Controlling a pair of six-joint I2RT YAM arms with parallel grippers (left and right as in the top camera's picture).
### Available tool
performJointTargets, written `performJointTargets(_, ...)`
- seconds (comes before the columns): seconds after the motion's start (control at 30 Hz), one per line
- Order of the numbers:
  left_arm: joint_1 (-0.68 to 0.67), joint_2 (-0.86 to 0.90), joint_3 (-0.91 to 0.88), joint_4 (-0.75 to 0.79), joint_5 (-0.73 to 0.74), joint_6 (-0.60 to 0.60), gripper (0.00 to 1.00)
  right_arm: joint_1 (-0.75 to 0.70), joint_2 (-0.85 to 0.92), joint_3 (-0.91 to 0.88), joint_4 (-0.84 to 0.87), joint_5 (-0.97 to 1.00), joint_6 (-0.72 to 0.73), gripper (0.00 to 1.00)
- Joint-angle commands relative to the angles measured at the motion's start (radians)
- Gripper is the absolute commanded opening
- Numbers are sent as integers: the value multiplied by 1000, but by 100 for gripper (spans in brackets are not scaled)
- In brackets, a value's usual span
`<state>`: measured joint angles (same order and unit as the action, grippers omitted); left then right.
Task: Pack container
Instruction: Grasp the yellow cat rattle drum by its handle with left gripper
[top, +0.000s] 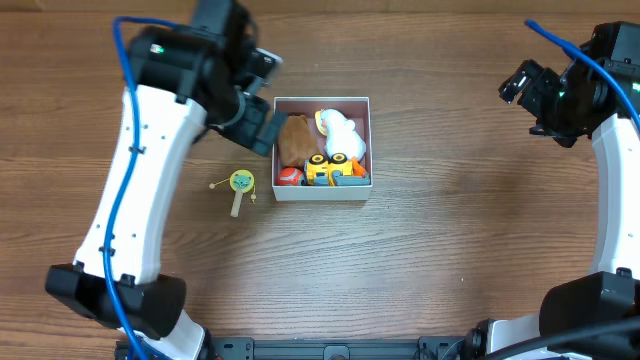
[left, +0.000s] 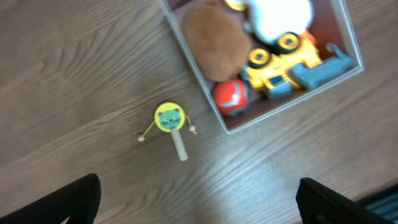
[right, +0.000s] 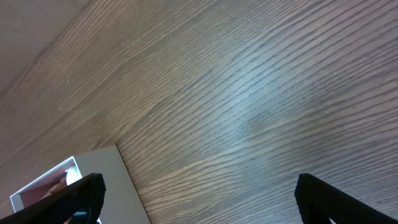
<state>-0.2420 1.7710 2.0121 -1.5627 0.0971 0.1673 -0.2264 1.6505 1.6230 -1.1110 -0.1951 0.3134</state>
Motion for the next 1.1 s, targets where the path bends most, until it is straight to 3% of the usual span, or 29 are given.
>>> performJointTargets(0.0,140,47,-124,50,95,-14,100,2,-3,5,5,-1,0,100)
performJointTargets(0.13,238,75,-358,189,106,-14,91,2,-3,5,5,-1,0,100)
performJointTargets(0.2,245,75,-433,245,113,-14,100,2,-3,5,5,-1,0,100)
performJointTargets(0.4,215,75,-626,341,48,-66,100,2,-3,5,5,-1,0,100)
performJointTargets(0.67,203,75,-735,518,-28,-85,79,2,-3,5,5,-1,0,100)
performJointTargets(1.07,42,75,-782,649,-189,-92,73,2,-3,5,5,-1,0,100)
